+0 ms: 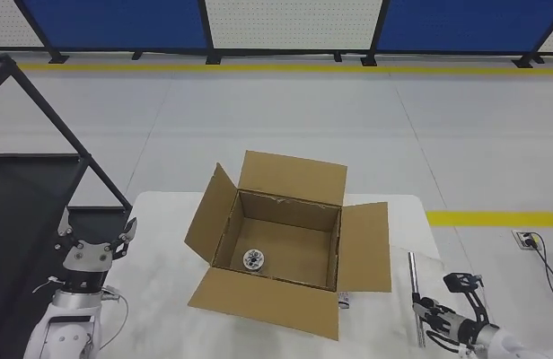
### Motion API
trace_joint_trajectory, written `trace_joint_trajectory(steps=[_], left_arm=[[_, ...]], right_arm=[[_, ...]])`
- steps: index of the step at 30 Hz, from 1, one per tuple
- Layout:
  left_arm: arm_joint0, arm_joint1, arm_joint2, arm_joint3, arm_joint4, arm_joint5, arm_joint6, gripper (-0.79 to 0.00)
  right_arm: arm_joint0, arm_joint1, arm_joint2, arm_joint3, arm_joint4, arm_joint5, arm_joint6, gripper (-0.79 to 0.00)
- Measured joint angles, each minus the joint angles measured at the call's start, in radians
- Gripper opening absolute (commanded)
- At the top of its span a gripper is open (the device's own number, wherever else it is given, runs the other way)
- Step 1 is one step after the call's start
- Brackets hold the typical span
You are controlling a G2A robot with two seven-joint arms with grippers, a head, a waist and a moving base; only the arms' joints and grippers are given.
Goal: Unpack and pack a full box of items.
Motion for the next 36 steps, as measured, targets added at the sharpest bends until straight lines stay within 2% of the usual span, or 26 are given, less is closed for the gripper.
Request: trace_joint_trajectory(steps=[3, 9, 14, 20, 26, 36], left_arm=[[0.001, 0.0, 0.002, -0.002, 0.001, 0.001, 0.0, 0.0], [0.008, -0.001, -0.005, -0.028, -0.025, -0.007, -0.021, 0.0], [0.033, -0.003, -0.022, -0.101, -0.076, 0.003, -0.05, 0.0], [0.076, -0.001, -0.012, -0.189, -0.018, 0.021, -0.073, 0.0], [0.067, -0.002, 0.024, -0.179, 0.014, 0.017, -0.062, 0.0], [0.047, -0.001, 0.035, -0.146, 0.026, 0.03, -0.058, 0.0]], right_arm=[[-0.015, 0.006, 0.007, -0.001, 0.032, -0.072, -0.009, -0.785], [-0.035, 0.015, 0.014, -0.01, 0.057, -0.142, -0.041, -0.785], [-0.049, 0.021, 0.012, -0.022, 0.066, -0.17, -0.077, -0.785], [-0.07, 0.029, 0.024, -0.042, 0.098, -0.213, -0.111, -0.785], [-0.112, 0.035, 0.056, -0.077, 0.135, -0.24, -0.166, -0.785], [-0.149, 0.048, 0.087, -0.111, 0.173, -0.253, -0.185, -0.785]])
